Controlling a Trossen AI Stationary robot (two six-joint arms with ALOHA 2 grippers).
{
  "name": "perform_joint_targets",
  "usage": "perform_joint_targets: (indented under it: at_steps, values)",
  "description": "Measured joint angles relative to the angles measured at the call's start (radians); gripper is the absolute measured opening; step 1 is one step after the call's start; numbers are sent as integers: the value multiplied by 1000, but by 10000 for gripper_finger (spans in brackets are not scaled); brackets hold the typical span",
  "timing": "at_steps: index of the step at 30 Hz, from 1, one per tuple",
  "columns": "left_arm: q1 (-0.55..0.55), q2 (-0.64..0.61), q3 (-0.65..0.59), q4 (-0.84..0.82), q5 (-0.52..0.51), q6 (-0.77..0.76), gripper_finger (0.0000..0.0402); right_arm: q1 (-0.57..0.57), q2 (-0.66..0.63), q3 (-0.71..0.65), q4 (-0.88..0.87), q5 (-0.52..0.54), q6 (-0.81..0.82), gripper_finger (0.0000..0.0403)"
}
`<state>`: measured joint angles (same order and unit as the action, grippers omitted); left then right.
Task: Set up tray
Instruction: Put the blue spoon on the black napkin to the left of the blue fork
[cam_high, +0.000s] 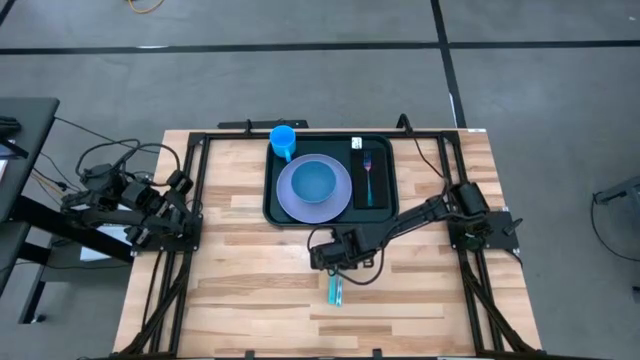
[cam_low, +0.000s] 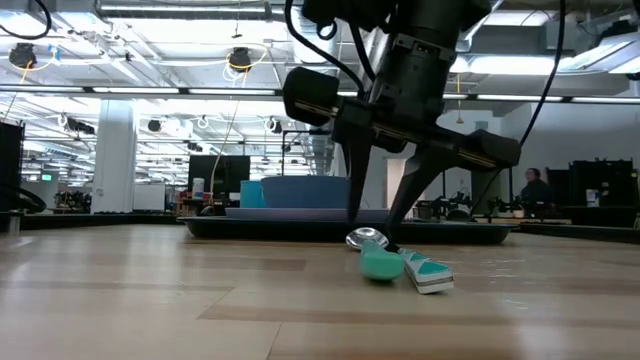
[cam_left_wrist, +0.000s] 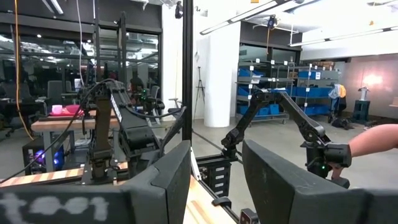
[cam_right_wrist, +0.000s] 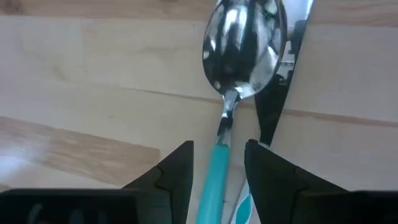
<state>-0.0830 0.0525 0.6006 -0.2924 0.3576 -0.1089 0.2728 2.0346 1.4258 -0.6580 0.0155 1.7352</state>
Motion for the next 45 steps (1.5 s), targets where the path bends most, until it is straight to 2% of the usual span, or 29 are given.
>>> perform_joint_targets:
  at_steps: [14,24,33,38,45]
  values:
    - [0,0,0,0,0,0,133,-14,9,1,7,-13,-7,134]
    - [0,0,0,2,-1,0,133,-17,115,11,124,-145,-16,134]
    - [0,0,0,3,2,0,133,-28,116,8,126,-159,-16,132]
    - [0,0,0,3,2,0,133,-28,116,7,120,-156,-16,112]
    - [0,0,0,3,3,0,133,-28,116,5,107,-151,-16,62]
